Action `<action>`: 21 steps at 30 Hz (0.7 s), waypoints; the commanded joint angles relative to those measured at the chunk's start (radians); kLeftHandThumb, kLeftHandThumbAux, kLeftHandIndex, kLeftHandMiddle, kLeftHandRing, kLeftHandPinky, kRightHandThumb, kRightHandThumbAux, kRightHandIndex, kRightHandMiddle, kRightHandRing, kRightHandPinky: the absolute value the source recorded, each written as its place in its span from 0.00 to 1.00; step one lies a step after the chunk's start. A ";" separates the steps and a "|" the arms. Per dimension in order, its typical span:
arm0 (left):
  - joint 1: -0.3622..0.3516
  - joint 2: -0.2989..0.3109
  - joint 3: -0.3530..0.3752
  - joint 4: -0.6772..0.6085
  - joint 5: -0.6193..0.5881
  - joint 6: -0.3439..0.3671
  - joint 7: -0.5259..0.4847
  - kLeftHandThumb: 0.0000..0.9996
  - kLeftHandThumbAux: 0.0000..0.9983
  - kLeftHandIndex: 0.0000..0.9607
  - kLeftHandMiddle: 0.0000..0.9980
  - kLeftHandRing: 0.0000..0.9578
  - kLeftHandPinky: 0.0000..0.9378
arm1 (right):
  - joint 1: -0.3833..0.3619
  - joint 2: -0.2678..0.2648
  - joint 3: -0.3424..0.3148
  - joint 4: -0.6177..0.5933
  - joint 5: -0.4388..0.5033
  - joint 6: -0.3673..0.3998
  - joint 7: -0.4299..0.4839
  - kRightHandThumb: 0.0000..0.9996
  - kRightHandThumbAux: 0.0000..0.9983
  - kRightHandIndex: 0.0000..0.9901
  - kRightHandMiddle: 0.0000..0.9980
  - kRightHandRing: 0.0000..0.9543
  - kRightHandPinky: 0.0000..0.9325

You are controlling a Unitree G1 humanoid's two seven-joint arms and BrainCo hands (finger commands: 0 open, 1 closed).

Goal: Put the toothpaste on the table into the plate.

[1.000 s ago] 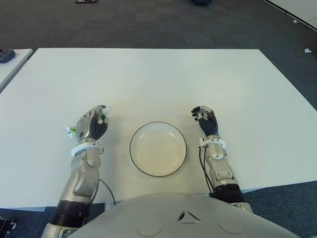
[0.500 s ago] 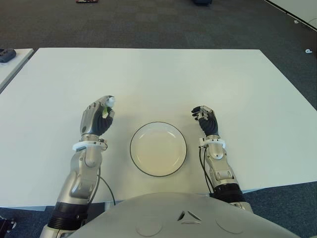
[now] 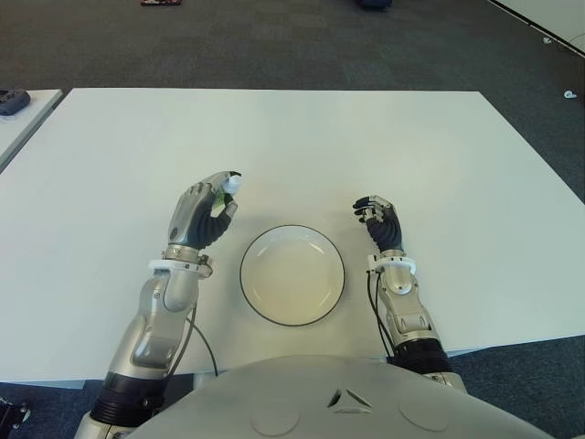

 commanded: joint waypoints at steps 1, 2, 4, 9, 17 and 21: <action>-0.017 0.029 -0.035 -0.003 -0.018 -0.057 -0.061 0.71 0.72 0.46 0.86 0.87 0.88 | -0.008 0.000 -0.001 0.008 -0.005 -0.001 -0.001 0.84 0.69 0.43 0.46 0.47 0.49; -0.019 0.034 -0.040 -0.003 -0.022 -0.067 -0.072 0.71 0.72 0.46 0.86 0.87 0.88 | -0.008 0.000 -0.001 0.007 -0.005 0.000 -0.001 0.84 0.69 0.43 0.46 0.47 0.49; -0.023 0.043 -0.046 0.000 -0.028 -0.084 -0.090 0.71 0.72 0.46 0.86 0.87 0.88 | -0.007 0.000 -0.001 0.005 -0.004 0.001 0.000 0.84 0.69 0.43 0.46 0.47 0.49; -0.024 0.059 -0.076 0.023 -0.048 -0.145 -0.133 0.71 0.72 0.46 0.86 0.87 0.88 | -0.004 0.001 0.000 0.001 -0.002 0.004 0.003 0.84 0.69 0.43 0.46 0.46 0.48; -0.032 0.085 -0.103 0.070 -0.088 -0.231 -0.194 0.71 0.71 0.46 0.84 0.86 0.86 | -0.002 0.005 -0.003 -0.001 0.004 0.005 0.002 0.84 0.69 0.43 0.46 0.47 0.49; -0.041 0.090 -0.120 0.091 -0.091 -0.258 -0.210 0.71 0.71 0.46 0.84 0.85 0.85 | 0.002 0.005 -0.002 -0.007 0.003 0.009 0.003 0.84 0.69 0.43 0.46 0.47 0.49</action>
